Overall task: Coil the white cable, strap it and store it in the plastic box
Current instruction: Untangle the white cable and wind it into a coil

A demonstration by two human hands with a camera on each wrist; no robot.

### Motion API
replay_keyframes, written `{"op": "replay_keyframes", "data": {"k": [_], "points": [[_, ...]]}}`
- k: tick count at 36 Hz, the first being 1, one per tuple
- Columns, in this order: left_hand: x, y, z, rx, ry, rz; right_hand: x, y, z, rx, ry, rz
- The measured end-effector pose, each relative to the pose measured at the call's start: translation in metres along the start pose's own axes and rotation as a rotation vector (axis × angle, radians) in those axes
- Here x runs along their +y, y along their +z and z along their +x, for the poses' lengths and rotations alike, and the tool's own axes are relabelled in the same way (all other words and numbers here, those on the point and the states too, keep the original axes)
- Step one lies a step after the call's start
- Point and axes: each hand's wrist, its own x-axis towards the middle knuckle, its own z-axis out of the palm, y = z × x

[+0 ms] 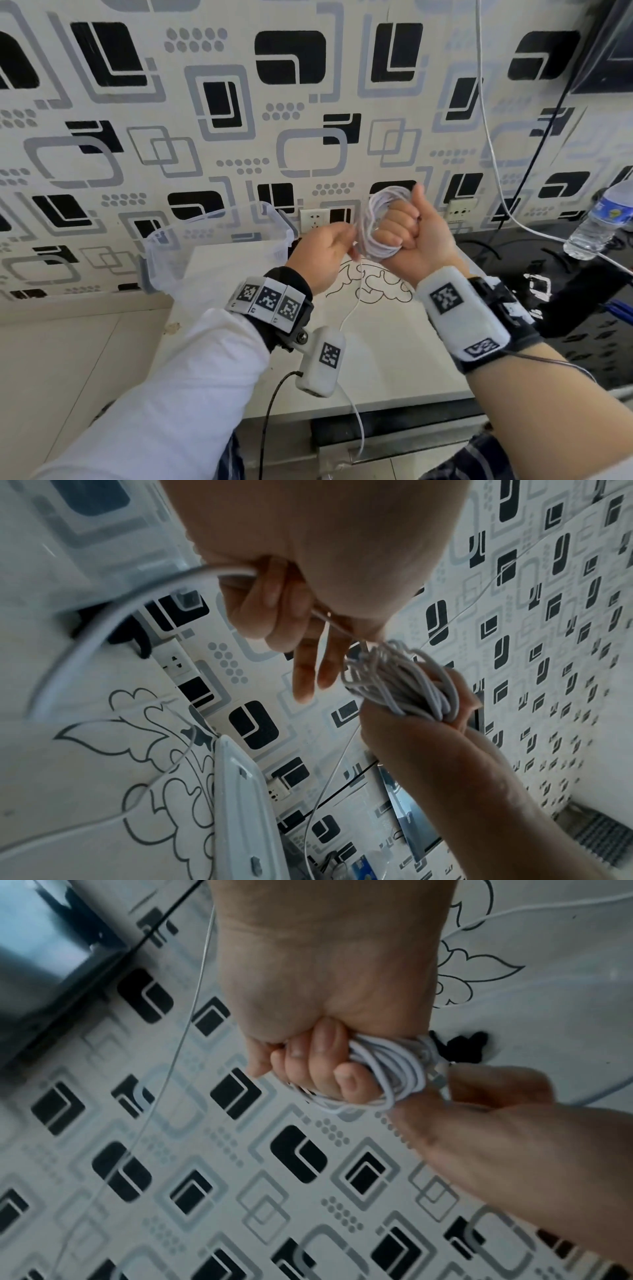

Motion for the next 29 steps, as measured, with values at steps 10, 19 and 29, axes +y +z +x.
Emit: {"op": "replay_keyframes", "data": {"k": [10, 19, 29], "points": [[0.009, 0.004, -0.009, -0.206, -0.048, 0.138, -0.033, -0.010, -0.007, 0.248, -0.314, 0.231], [0.023, 0.004, -0.019, -0.297, 0.160, 0.206, -0.038, -0.012, -0.003, 0.504, -0.498, 0.111], [0.030, -0.004, -0.020, -0.160, 0.257, 0.055, -0.011, -0.015, 0.010, 0.545, -0.253, -0.321]]}}
